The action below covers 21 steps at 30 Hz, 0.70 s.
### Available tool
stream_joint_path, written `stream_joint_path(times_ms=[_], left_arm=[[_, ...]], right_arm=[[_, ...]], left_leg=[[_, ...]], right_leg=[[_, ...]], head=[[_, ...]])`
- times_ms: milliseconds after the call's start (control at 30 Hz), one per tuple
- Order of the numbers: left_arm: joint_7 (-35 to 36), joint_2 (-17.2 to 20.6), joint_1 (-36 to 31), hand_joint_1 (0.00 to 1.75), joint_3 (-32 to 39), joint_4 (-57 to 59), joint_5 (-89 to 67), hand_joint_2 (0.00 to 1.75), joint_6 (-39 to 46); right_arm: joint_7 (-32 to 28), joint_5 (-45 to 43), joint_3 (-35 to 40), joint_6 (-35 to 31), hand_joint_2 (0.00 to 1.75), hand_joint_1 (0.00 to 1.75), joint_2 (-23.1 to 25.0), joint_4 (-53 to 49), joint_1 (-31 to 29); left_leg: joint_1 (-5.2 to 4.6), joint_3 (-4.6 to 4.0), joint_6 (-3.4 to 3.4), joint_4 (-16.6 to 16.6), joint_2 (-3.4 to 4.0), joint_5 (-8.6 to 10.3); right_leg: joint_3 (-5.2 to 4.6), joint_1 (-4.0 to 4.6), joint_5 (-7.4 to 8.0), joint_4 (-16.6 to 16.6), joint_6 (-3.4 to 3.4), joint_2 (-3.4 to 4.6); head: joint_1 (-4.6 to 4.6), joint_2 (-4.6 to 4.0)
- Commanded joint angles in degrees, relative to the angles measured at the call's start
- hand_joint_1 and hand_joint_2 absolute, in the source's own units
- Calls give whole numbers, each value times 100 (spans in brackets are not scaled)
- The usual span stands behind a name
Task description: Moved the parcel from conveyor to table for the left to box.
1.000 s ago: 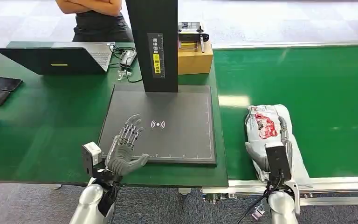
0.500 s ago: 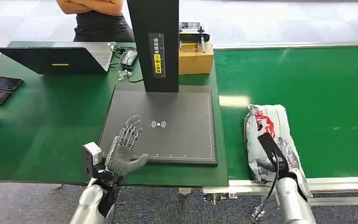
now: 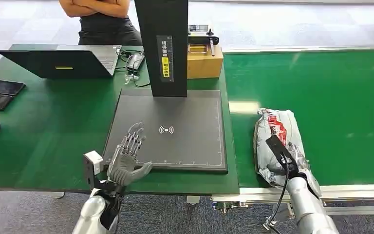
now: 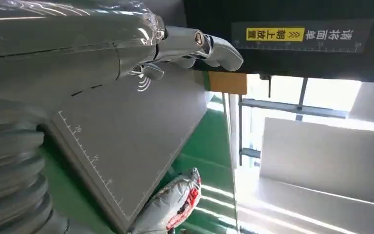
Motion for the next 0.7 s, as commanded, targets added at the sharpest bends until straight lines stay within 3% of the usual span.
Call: stream_joint_path(times_ms=[33, 67, 100, 700], left_arm=[[16, 164, -14, 0, 23, 1, 51, 175, 15], [13, 161, 36, 0, 27, -49, 57, 175, 20], [13, 155, 103, 0, 35, -120, 61, 175, 30], [44, 156, 69, 0, 33, -90, 77, 175, -4]], right_arm=[[-88, -78, 450, 556, 175, 0, -236, 984, -45], [-183, -162, 473, 557, 175, 145, -221, 945, -15], [-245, -233, 505, 560, 175, 175, -198, 877, 31], [-144, -518, 1033, 652, 175, 175, 35, 362, 302]], left_leg=[[8, 6, -13, -8, -14, 7], [9, 10, -15, -14, -16, 10], [10, 10, -8, -11, -13, 10], [15, 20, 1, -14, -5, 5]], right_leg=[[14, 5, 6, -17, 10, -8], [19, 5, 10, -25, 14, -8], [20, 7, 11, -25, 16, -7], [32, 12, 18, -38, 22, 3]], head=[[0, 0], [0, 0], [0, 0], [0, 0]])
